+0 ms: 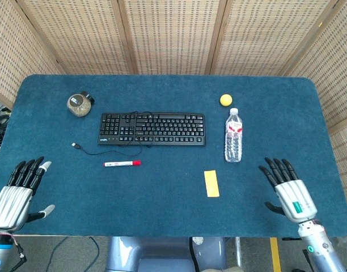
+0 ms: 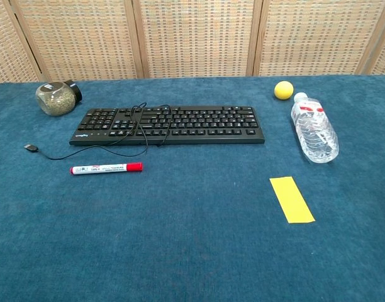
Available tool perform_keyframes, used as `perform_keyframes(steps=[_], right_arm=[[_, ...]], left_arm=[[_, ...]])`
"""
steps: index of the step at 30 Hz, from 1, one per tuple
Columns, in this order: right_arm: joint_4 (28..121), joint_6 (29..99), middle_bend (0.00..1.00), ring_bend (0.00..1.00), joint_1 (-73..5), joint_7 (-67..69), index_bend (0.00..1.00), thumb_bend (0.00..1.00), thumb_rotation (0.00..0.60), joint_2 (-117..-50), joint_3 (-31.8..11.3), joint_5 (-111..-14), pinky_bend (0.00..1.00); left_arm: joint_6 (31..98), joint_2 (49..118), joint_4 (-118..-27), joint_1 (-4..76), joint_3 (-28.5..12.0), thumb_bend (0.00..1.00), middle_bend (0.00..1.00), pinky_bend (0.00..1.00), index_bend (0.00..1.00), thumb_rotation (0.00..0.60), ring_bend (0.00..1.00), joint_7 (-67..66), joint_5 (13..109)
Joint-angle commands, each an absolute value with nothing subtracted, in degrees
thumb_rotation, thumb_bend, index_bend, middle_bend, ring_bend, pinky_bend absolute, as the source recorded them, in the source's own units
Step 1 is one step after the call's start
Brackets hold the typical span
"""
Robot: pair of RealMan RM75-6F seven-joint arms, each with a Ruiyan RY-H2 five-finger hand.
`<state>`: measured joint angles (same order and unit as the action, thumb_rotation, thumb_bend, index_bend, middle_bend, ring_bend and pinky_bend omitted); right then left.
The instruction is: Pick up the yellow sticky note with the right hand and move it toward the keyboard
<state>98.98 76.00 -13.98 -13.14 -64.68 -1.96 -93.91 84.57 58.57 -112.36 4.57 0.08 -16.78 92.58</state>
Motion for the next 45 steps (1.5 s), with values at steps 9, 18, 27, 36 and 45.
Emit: perform_keyframes(steps=[9, 18, 27, 36, 45], right_arm=[[93.89, 53.08, 0.00, 0.00, -31.00, -18.46, 0.22, 0.00, 0.600, -77.33, -5.88, -89.34, 0.00], [92.05, 50.56, 0.00, 0.00, -32.69, -24.60, 0.23, 0.00, 0.600, -81.66, -5.83, -84.23, 0.00], [89.52, 49.83, 0.00, 0.00, -33.81, -30.57, 0.24, 0.00, 0.600, -84.85, -4.60, -80.32, 0.00], [83.77, 51.90, 0.00, 0.00, -34.50, -30.19, 0.25, 0.00, 0.600, -89.15, -3.70, -81.21, 0.00], [82.17, 51.91, 0.00, 0.00, -35.10, -31.12, 0.26, 0.00, 0.600, -90.21, -3.02, -80.23, 0.00]], left_arm=[[82.18, 58.70, -112.03, 5.90, -1.16, 0.00, 0.00, 0.00, 0.00, 0.600, 0.00, -16.66, 88.13], [81.34, 58.64, -112.03, 6.44, -1.36, 0.00, 0.00, 0.00, 0.00, 0.600, 0.00, -16.58, 86.93], [80.93, 58.82, -112.13, 6.81, -1.24, 0.00, 0.00, 0.00, 0.00, 0.600, 0.00, -17.08, 86.45], [80.79, 59.17, -112.24, 7.00, -0.97, 0.00, 0.00, 0.00, 0.00, 0.600, 0.00, -17.74, 86.30], [80.67, 59.08, -112.26, 7.22, -0.90, 0.00, 0.00, 0.00, 0.00, 0.600, 0.00, -17.58, 86.06]])
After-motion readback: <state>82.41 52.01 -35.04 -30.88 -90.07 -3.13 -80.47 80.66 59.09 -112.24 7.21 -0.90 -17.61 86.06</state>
